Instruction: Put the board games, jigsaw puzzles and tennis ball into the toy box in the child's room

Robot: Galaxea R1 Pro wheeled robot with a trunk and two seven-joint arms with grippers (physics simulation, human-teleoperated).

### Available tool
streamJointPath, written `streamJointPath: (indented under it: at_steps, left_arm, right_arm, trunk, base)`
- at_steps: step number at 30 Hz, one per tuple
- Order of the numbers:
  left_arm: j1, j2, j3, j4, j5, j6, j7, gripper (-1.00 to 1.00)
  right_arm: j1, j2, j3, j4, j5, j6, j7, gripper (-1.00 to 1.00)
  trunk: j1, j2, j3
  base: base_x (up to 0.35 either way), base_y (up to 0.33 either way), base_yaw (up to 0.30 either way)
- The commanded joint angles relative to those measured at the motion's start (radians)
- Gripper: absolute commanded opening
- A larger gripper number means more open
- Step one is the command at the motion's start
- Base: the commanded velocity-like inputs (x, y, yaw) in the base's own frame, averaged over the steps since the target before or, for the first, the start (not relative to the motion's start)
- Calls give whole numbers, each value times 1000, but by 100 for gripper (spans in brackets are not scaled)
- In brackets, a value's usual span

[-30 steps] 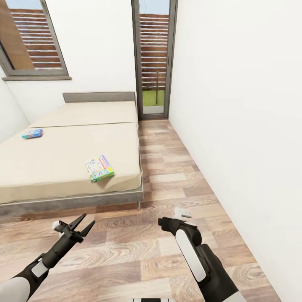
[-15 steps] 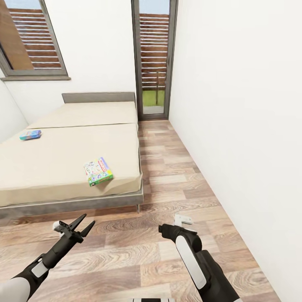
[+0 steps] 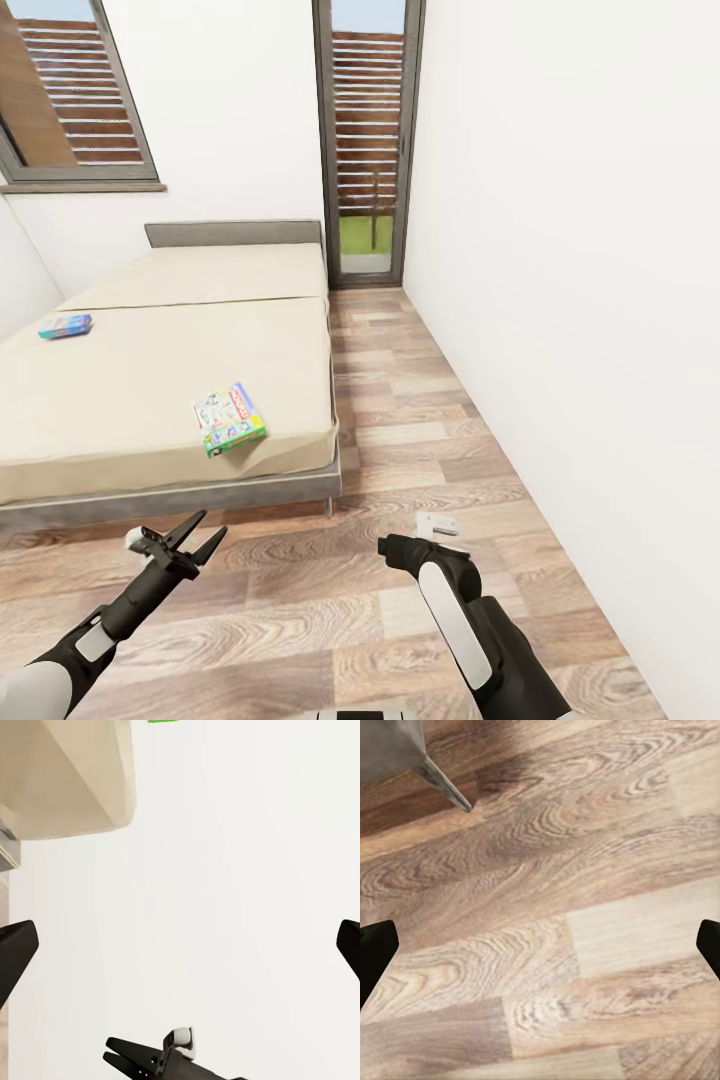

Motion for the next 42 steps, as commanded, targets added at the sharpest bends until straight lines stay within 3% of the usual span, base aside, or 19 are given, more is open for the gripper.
streamJointPath:
  at_steps: [1, 28, 42]
  left_arm:
    - [0, 0, -7, 0, 6, 11, -4, 100]
    - [0, -2, -5, 1, 4, 10, -1, 100]
    - [5, -4, -4, 5, 5, 11, 42, 100]
  right_arm:
    - [-1, 0, 1, -1, -10, 1, -10, 100]
    - [-1, -1, -3, -1, -12, 4, -10, 100]
    - [-1, -1, -3, -1, -13, 4, -10, 100]
  trunk:
    - [0, 0, -1]
    - [0, 0, -1]
    - [0, 0, -1]
  base:
    - [21, 0, 0]
    - [74, 0, 0]
    - [1, 0, 0]
